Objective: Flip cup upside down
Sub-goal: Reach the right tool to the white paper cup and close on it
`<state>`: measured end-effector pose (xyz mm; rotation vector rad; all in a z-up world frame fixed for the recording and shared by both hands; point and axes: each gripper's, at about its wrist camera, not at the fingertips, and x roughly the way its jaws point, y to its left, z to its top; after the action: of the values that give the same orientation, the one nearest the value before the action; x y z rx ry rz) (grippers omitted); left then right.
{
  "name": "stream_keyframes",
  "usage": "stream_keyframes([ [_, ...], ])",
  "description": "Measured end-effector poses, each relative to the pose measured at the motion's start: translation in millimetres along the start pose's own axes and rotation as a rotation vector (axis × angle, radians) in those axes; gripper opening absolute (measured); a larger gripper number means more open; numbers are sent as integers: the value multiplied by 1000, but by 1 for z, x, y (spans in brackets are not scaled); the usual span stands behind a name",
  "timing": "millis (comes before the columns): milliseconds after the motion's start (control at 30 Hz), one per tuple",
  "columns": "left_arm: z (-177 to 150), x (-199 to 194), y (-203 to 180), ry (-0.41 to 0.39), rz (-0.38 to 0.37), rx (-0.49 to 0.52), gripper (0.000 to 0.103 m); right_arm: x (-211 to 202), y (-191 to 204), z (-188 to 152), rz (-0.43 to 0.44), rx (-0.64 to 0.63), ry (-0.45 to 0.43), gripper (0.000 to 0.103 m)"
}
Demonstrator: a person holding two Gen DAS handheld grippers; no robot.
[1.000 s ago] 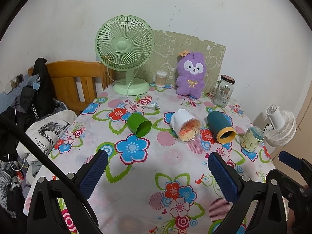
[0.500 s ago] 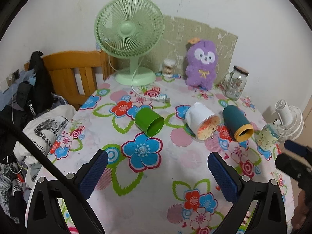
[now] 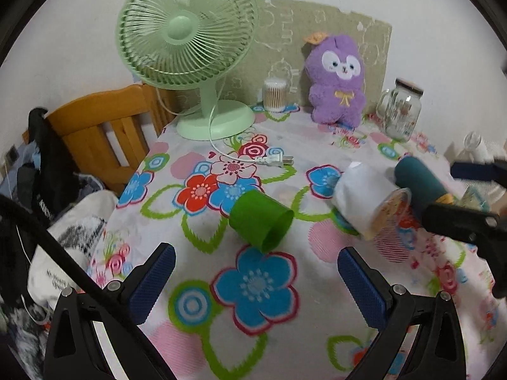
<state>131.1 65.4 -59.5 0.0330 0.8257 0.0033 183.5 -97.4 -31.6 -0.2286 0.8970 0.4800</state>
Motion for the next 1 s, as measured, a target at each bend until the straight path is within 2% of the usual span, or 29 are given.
stream_keyframes([
  [100, 6, 11, 2, 20, 10, 26, 103, 26, 1, 15, 11, -5, 62, 103],
  [200, 11, 21, 5, 33, -12, 41, 103, 49, 4, 28, 20, -28, 112, 103],
  [300, 17, 30, 8, 51, 31, 64, 103, 69, 5, 36, 24, -55, 164, 103],
  [433, 21, 33, 13, 53, 43, 66, 103, 85, 10, 40, 26, -93, 212, 101],
  [500, 21, 35, 17, 59, 44, 56, 103, 93, 10, 41, 32, -105, 250, 96],
  [567, 19, 36, 18, 65, 46, 55, 103, 99, 7, 41, 3, -108, 273, 94],
  [633, 17, 36, 18, 66, 55, 59, 103, 103, 5, 40, -27, -116, 287, 84],
  [767, 14, 34, 17, 70, 51, 57, 103, 108, -2, 38, -44, -131, 322, 79],
  [800, 14, 32, 17, 69, 51, 58, 103, 110, -4, 38, -41, -128, 335, 68],
  [833, 14, 30, 17, 66, 51, 57, 103, 112, -7, 37, -26, -117, 359, 65],
  [1000, 11, 17, 16, 59, 46, 49, 103, 97, -8, 36, 11, -95, 333, 63],
])
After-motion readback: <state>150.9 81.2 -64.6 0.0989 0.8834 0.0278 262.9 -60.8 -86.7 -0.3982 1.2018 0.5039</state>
